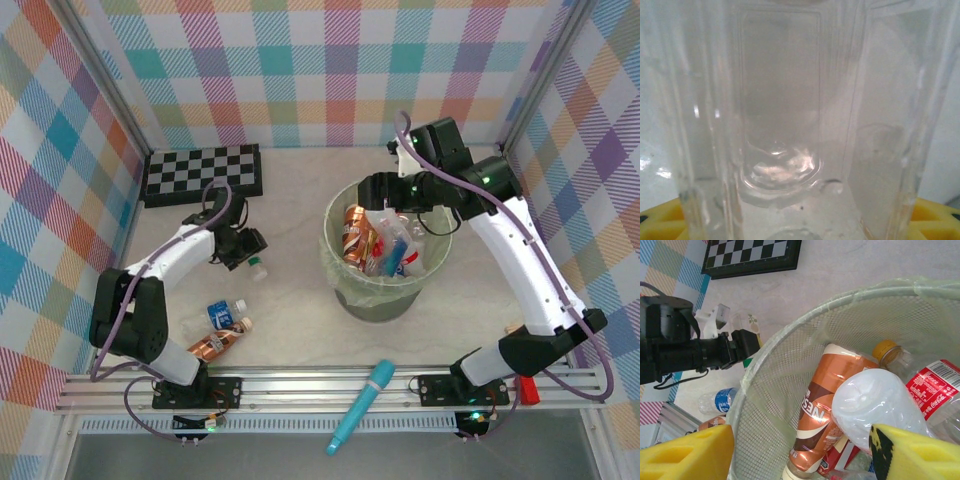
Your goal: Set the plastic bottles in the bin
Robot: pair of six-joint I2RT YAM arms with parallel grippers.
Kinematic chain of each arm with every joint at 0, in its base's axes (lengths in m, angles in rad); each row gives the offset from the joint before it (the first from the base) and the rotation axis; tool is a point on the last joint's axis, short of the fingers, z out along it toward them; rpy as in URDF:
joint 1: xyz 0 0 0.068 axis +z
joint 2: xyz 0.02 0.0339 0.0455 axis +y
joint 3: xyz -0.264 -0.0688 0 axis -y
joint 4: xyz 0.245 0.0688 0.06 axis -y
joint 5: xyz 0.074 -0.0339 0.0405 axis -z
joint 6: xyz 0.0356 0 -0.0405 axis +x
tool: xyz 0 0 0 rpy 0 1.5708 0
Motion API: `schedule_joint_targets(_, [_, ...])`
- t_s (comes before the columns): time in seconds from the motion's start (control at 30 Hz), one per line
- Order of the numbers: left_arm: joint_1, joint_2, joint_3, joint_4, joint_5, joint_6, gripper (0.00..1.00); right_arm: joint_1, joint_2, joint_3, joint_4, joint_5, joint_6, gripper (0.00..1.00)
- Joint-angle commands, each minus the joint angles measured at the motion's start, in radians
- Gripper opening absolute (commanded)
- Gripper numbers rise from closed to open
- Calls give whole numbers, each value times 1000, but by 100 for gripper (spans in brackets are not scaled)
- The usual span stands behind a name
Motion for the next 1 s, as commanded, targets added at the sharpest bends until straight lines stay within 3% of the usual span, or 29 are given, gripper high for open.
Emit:
schedule_joint_targets(0.0, [-8,-77,68,-83,1,72,57,-17,-42,-12,32,-31,28,75])
schedule_joint_targets(0.13, [-8,-124,151,-110,49,129,50,-20,-50,-14,34,-45,31,78])
schedule_joint_targets(0.3, [-33,-181,226,-18,206,172,37,-19,-37,3,77,-105,27,79])
schedule_joint_targets(0.37, [-45,-202,246,16,248,172,23,-20,-27,19,112,-148,33,79])
schedule_joint_targets(0.43, [-54,-218,263,48,309,170,0,-20,-7,43,147,-198,46,79])
schedule_joint_targets(0.7, [-67,-292,174,425,589,40,0,-7,117,166,268,-374,106,80])
schedule_joint_targets(0.97, [-118,-275,191,497,698,46,0,20,291,344,235,-405,108,88])
